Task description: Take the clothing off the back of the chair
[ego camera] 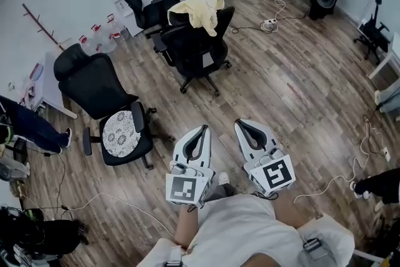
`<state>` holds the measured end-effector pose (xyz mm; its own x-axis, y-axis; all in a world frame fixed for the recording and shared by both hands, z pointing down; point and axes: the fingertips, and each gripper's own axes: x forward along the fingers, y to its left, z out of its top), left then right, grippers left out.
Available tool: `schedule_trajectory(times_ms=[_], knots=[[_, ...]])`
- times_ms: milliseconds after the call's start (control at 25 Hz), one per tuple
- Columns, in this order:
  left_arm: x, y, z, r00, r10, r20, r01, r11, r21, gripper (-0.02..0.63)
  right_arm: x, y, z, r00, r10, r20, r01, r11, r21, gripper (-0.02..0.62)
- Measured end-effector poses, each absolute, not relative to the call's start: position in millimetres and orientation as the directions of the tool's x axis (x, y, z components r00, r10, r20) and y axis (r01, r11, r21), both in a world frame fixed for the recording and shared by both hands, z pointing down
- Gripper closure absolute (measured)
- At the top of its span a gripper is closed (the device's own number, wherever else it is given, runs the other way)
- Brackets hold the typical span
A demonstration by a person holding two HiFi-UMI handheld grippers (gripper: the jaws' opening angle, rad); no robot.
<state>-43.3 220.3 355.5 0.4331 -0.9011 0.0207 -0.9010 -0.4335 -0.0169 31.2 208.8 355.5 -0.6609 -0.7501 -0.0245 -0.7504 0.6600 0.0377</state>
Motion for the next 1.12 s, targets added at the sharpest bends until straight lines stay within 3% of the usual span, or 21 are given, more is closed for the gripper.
schedule_trajectory(times_ms=[560,1120], knots=[[-65.6,171.5,361.0,0.486,-0.874,0.018,-0.874,-0.486,0.000,0.588,8.9,163.7,360.3,-0.619,-0.785,-0.001,-0.784,0.619,0.044,0.575],[-67.1,118.4,368.3,0.455,-0.889,0.044,-0.890,-0.455,0.011,0.588,5.8,108.9,366.2,-0.645,-0.764,0.005,-0.763,0.645,0.035,0.575]])
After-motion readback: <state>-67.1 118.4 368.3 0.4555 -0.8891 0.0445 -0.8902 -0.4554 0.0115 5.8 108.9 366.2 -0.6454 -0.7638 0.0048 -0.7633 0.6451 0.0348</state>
